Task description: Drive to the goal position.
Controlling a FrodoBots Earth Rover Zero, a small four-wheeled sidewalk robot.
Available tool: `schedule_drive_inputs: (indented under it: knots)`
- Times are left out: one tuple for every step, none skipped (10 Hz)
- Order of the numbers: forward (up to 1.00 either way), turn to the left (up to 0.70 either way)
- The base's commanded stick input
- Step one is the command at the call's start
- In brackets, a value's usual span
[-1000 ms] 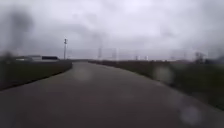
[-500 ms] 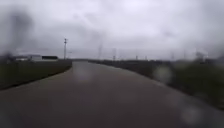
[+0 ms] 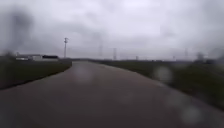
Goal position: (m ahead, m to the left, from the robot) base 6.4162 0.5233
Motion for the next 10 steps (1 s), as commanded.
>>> schedule_drive_inputs:
  knots:
    - [0.70, 0.00]
    - [0.70, 0.00]
    - [0.70, 0.00]
    - [0.70, 0.00]
    - [0.70, 0.00]
    - [0.70, 0.00]
    - [0.70, 0.00]
    - [0.70, 0.00]
    - [0.70, 0.00]
    - [0.70, 0.00]
